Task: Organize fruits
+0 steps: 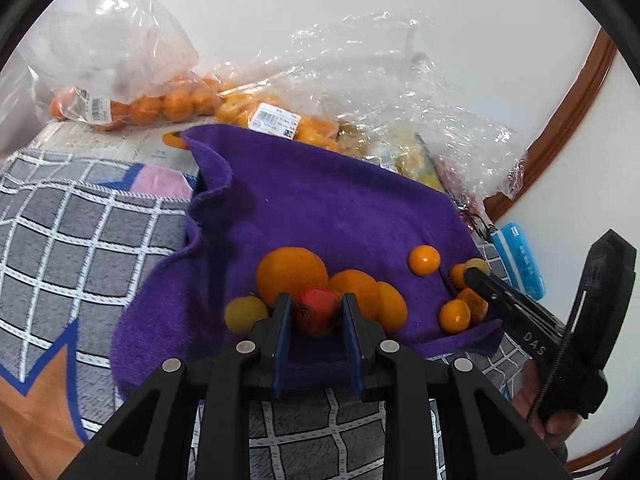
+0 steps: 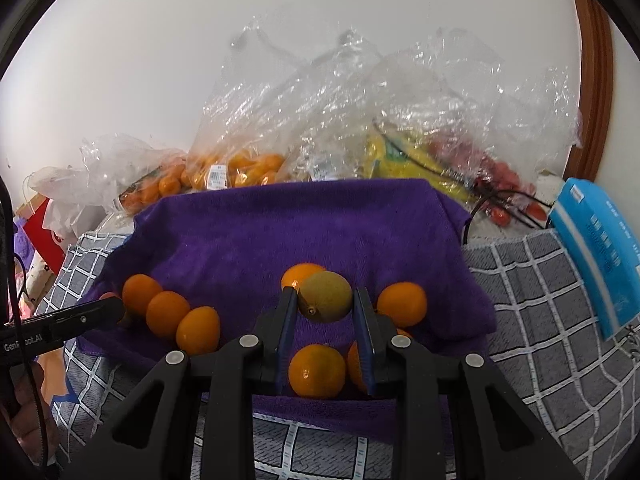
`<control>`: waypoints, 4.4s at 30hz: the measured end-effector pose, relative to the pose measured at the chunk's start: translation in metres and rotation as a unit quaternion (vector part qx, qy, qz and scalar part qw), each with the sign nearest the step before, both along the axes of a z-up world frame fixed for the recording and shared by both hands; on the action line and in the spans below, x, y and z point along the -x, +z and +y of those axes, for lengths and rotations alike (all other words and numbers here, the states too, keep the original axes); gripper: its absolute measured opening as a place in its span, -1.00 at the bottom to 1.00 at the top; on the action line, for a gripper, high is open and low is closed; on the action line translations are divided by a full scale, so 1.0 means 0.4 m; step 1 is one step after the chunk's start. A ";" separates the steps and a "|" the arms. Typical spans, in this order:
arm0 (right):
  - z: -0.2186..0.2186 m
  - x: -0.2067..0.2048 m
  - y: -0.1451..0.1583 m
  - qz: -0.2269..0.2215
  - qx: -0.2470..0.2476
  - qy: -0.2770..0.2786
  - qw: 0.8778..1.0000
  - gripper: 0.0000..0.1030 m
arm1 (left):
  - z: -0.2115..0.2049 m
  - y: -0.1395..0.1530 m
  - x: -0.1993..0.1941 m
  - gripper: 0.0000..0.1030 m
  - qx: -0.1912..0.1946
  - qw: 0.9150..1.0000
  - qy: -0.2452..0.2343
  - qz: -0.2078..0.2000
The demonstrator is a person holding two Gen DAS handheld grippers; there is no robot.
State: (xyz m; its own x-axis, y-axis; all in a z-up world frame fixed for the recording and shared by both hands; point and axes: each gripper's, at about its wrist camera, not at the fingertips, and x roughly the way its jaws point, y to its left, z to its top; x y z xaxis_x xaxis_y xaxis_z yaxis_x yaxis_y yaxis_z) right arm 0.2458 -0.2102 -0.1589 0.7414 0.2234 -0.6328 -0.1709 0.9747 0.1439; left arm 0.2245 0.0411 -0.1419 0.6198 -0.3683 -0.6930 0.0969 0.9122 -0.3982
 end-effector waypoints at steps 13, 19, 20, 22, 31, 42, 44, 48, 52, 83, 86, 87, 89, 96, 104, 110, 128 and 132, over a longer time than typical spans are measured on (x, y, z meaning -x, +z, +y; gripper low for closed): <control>0.009 -0.008 -0.039 0.006 0.002 0.006 1.000 -0.45 | -0.021 -0.029 0.001 -0.54 -0.022 1.000 -0.005 -0.005; 0.006 -0.005 -0.040 0.003 -0.003 0.007 1.000 -0.45 | -0.020 -0.032 0.001 -0.54 -0.018 1.000 0.000 -0.011; 0.006 -0.005 -0.040 0.002 -0.004 0.007 1.000 -0.45 | -0.020 -0.033 0.001 -0.53 -0.020 1.000 0.001 -0.013; 0.005 -0.002 -0.039 0.000 -0.006 0.007 1.000 -0.40 | -0.021 -0.031 0.004 -0.47 -0.024 1.000 0.003 -0.017; 0.012 0.029 0.007 -0.027 0.009 0.002 1.000 -0.14 | -0.051 0.008 0.039 0.09 -0.074 0.995 0.002 -0.063; -0.007 0.180 0.189 -0.009 0.021 -0.045 0.999 -0.14 | -0.085 0.137 0.152 0.51 -0.163 0.980 0.018 -0.113; -0.011 0.229 0.206 -0.011 0.021 -0.056 0.998 -0.12 | -0.092 0.153 0.190 0.58 -0.172 0.978 0.019 -0.114; -0.020 0.343 0.232 -0.029 0.017 -0.080 0.996 0.51 | -0.096 0.183 0.268 0.74 -0.177 0.976 0.034 -0.118; -0.021 0.446 0.253 -0.051 0.036 -0.091 0.994 0.77 | -0.094 0.201 0.339 0.81 -0.168 0.977 0.052 -0.121; -0.098 0.797 0.337 -0.089 0.031 -0.132 0.987 0.95 | -0.115 0.330 0.655 0.93 -0.158 0.969 0.070 -0.178; -0.101 0.803 0.336 -0.089 0.033 -0.132 0.987 0.95 | -0.122 0.331 0.658 0.93 -0.160 0.969 0.068 -0.177; -0.103 0.804 0.335 -0.088 0.031 -0.131 0.987 0.95 | -0.125 0.332 0.659 0.93 -0.160 0.969 0.066 -0.177; -0.108 0.806 0.335 -0.088 0.028 -0.135 0.987 0.95 | -0.131 0.334 0.661 0.93 -0.161 0.969 0.064 -0.177; -0.114 0.810 0.337 -0.090 0.028 -0.138 0.986 0.95 | -0.146 0.335 0.666 0.93 -0.165 0.969 0.059 -0.176; -0.108 0.810 0.339 -0.090 0.032 -0.134 0.986 0.95 | -0.145 0.335 0.666 0.93 -0.165 0.969 0.058 -0.176; -0.102 0.809 0.339 -0.092 0.032 -0.130 0.987 0.95 | -0.144 0.337 0.666 0.93 -0.165 0.968 0.058 -0.177; -0.100 0.810 0.338 -0.093 0.032 -0.130 0.987 0.95 | -0.139 0.342 0.668 0.93 -0.166 0.968 0.058 -0.179; -0.099 0.812 0.339 -0.094 0.034 -0.129 0.987 0.95 | -0.139 0.344 0.669 0.93 -0.166 0.968 0.058 -0.179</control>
State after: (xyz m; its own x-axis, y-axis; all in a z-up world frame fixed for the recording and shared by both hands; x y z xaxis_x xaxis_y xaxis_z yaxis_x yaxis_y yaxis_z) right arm -0.0789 -0.2498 -0.0234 0.8735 -0.0263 -0.4861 0.0671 0.9955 0.0667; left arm -0.0430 -0.0144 -0.0043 0.8660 -0.0759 -0.4943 0.0633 0.9971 -0.0422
